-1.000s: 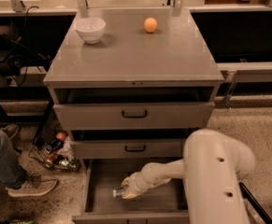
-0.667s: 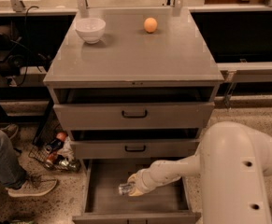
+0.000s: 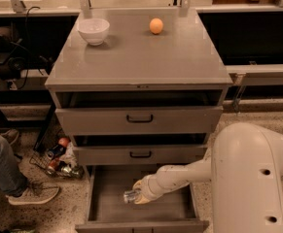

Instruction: Pick redbull can from bottom drawer and place on counter

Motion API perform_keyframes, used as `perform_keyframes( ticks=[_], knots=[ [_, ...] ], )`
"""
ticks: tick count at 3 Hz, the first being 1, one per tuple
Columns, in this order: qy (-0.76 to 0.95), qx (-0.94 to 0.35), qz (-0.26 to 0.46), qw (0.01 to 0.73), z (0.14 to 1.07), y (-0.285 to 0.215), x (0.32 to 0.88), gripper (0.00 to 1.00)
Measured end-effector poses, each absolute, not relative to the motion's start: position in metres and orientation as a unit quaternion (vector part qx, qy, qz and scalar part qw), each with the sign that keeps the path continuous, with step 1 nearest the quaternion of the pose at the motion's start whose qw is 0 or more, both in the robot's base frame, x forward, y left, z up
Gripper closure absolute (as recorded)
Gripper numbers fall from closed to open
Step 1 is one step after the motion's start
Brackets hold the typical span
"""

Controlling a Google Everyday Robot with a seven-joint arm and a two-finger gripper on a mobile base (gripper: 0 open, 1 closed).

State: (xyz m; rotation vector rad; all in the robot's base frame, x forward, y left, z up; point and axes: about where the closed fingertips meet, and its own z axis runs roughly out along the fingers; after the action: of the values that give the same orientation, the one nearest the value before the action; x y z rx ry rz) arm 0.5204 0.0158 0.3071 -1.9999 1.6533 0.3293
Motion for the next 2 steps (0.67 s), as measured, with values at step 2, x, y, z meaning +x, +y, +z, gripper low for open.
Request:
perform_keyframes(
  ticks=[2],
  knots=[
    [0.587,-0.754,0.052,0.29,0.363,-0.01,0.525,1.0]
  ],
)
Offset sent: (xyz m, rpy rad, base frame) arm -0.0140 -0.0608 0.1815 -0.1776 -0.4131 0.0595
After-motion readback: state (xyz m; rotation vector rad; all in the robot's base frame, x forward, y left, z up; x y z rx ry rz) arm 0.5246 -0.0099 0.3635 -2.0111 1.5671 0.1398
